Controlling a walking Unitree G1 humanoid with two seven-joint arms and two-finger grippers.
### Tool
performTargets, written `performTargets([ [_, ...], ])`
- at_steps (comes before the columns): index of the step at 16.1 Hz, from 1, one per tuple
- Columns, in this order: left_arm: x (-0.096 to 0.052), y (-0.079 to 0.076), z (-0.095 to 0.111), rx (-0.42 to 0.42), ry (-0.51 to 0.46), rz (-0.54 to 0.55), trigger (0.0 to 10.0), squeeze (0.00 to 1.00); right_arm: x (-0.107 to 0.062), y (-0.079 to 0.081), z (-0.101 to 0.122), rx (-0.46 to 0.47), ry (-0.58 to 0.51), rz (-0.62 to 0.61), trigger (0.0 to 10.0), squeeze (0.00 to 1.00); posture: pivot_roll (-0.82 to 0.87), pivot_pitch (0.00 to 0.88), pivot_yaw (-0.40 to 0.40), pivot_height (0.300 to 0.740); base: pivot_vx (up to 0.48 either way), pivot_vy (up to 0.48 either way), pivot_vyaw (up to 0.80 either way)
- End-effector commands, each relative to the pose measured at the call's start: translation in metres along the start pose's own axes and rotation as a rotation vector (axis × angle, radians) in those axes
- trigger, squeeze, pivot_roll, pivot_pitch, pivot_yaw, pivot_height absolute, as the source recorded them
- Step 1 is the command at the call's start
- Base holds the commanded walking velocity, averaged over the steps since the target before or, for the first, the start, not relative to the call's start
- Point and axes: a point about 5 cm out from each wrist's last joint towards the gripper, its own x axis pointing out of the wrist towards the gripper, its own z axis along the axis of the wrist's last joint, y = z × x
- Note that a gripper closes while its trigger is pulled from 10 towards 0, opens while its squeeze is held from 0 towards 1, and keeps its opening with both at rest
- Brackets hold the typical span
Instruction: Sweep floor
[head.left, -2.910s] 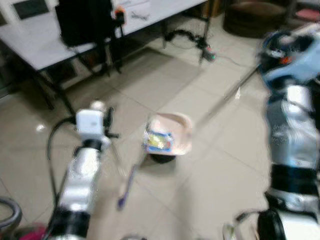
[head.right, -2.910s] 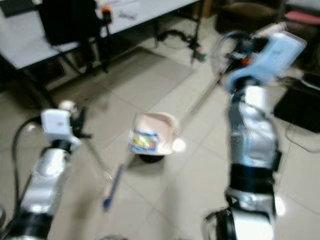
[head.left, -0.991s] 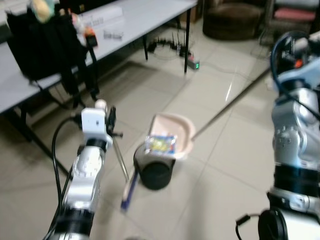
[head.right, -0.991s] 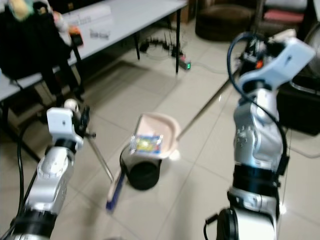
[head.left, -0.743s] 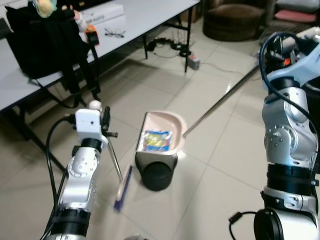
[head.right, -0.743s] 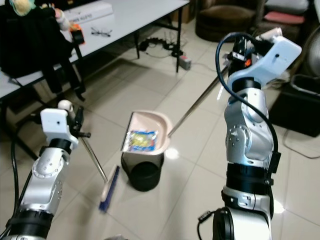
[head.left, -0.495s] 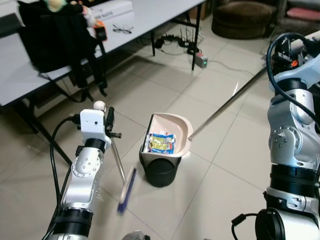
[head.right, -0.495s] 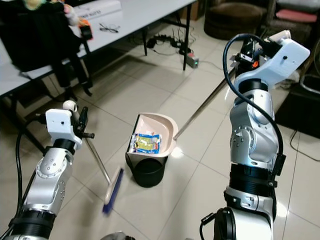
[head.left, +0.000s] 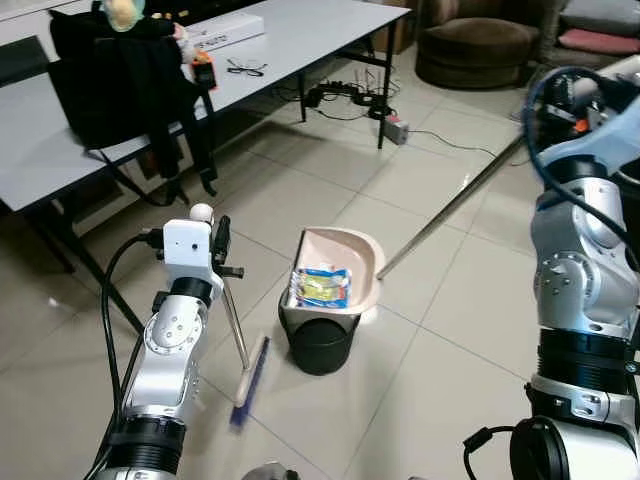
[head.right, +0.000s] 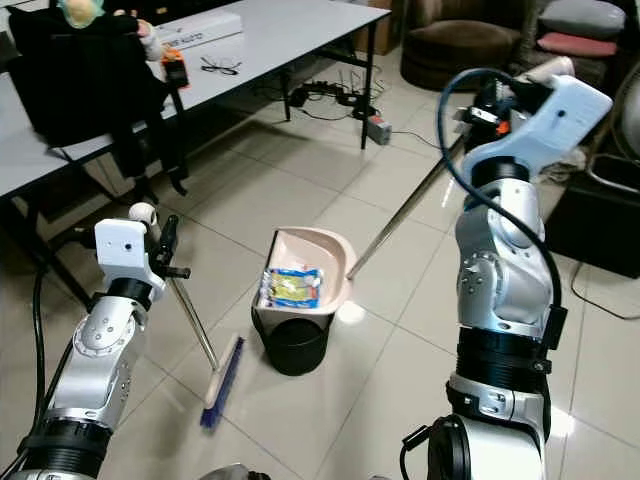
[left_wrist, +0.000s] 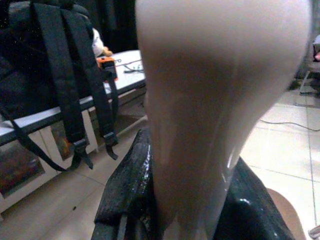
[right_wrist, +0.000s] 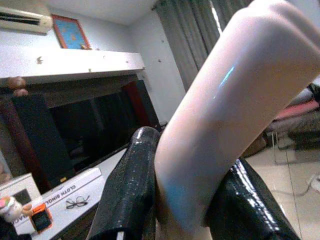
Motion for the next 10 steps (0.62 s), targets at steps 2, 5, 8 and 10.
performTargets([
  [2,0.001,0.0,0.007,0.02,-0.029,-0.015,10.0,0.0,-0.001,0.014,0.014,-0.031,-0.097,0.101,10.0,0.0,-0.05,0.024,0.058,0.74,0.0,0.0,0.0],
  [5,0.001,-0.001,0.007,0.025,-0.026,-0.022,10.0,0.0,-0.01,0.036,0.006,-0.117,-0.085,0.258,10.0,0.0,-0.05,0.026,0.06,0.74,0.0,0.0,0.0],
  [8,0.001,-0.002,0.006,0.029,-0.024,-0.027,10.0,0.0,-0.023,0.063,-0.006,-0.224,-0.11,0.416,10.0,0.0,-0.05,0.028,0.062,0.74,0.0,0.0,0.0],
  [10,0.001,-0.002,0.006,0.032,-0.024,-0.029,10.0,0.0,-0.033,0.078,-0.014,-0.224,-0.148,0.46,10.0,0.0,-0.05,0.027,0.062,0.74,0.0,0.0,0.0],
])
